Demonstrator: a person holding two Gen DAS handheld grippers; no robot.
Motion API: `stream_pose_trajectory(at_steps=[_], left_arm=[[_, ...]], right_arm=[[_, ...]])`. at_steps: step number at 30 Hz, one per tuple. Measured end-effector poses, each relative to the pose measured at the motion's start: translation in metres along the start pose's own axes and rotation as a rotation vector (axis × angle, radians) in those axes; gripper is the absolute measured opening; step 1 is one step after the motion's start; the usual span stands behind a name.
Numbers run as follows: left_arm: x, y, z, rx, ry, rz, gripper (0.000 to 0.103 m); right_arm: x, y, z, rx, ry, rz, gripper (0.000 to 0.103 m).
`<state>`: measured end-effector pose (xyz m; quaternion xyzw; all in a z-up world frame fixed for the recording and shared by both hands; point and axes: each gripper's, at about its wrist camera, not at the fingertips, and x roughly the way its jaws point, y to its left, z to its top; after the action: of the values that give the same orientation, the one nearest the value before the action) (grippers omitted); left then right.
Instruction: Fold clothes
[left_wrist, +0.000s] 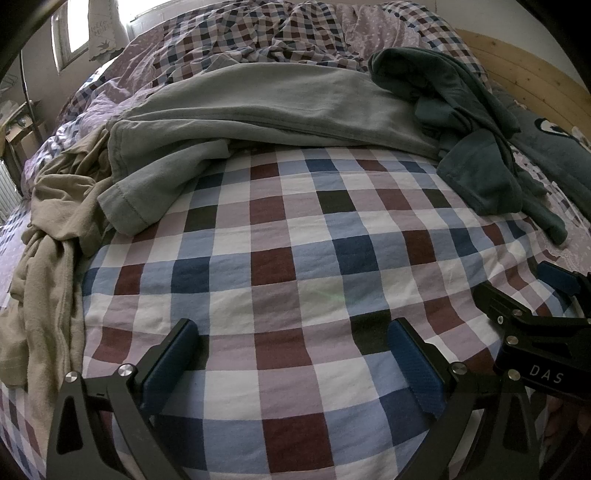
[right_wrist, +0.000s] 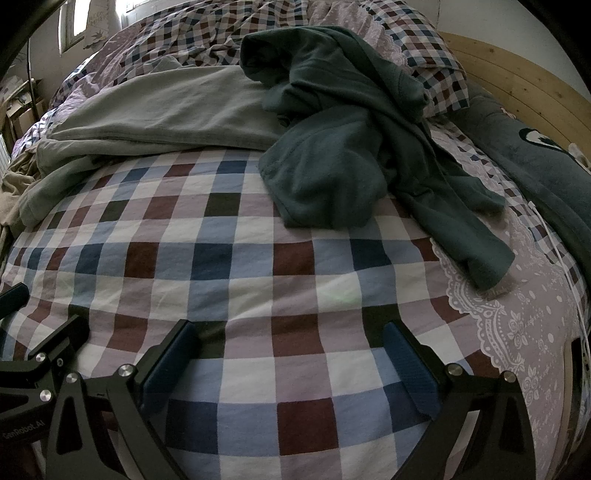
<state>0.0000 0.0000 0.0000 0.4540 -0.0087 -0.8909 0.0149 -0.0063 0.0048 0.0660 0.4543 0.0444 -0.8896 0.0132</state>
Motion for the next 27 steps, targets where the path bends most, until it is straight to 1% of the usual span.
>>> stream_pose_trajectory(at_steps=[12, 27], left_arm=[[0.000, 0.000, 0.000, 0.002, 0.001, 0.002, 0.103], [0.001, -0.010, -0.002, 0.003, -0.001, 0.007, 0.103]], right_arm=[[0.000, 0.004, -0.001, -0.004, 0.003, -0.005, 0.103], [0.001, 0.000, 0.000, 0.001, 0.008, 0.002, 0.103]])
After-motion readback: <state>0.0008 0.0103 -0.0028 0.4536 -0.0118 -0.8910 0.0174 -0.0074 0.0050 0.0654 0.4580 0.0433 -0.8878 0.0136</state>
